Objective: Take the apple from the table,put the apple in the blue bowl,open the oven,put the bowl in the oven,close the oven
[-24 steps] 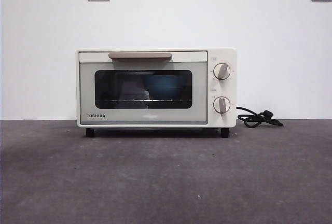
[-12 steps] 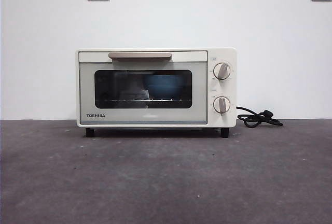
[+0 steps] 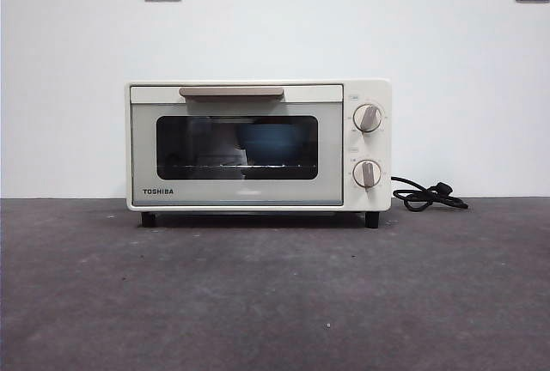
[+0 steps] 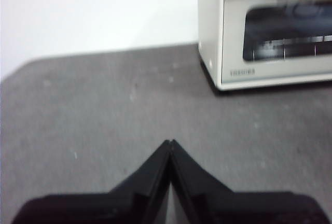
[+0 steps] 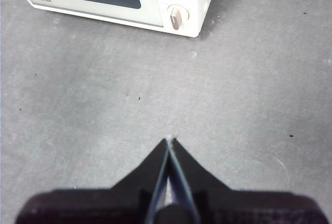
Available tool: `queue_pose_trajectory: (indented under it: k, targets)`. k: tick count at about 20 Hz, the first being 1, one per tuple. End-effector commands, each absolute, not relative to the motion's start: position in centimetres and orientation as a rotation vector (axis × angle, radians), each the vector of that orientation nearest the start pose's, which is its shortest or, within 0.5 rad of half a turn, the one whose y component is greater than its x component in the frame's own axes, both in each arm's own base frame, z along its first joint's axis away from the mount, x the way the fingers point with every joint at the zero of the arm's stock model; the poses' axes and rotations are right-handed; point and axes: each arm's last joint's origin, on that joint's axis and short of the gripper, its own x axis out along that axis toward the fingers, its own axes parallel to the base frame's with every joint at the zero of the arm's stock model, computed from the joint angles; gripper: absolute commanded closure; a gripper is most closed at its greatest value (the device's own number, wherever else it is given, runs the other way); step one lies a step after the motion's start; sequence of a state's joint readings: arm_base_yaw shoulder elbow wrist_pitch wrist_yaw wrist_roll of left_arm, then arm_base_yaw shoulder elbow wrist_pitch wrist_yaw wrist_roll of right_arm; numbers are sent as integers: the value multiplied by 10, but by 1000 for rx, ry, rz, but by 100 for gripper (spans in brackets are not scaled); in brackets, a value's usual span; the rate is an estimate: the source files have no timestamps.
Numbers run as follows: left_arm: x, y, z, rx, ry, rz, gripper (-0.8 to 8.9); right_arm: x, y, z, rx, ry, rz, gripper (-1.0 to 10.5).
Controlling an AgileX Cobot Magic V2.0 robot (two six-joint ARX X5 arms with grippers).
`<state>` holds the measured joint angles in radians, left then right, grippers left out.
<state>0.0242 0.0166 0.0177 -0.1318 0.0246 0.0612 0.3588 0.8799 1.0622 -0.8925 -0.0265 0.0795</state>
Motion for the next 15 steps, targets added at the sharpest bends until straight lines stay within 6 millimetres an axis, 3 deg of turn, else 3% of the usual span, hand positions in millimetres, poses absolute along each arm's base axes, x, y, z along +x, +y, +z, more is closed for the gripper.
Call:
queue_pose_trajectory:
  k: [1,5,15]
  targets:
    - [96,3,149,18,174,30,817,145,55,347,-36,718,337,946]
    - [96,5,149,-130,161,102,817,145,55,347,-36,718,337,946]
    - [96,3,150,-110,163,62,817,145,55,347,-36,719,337,946]
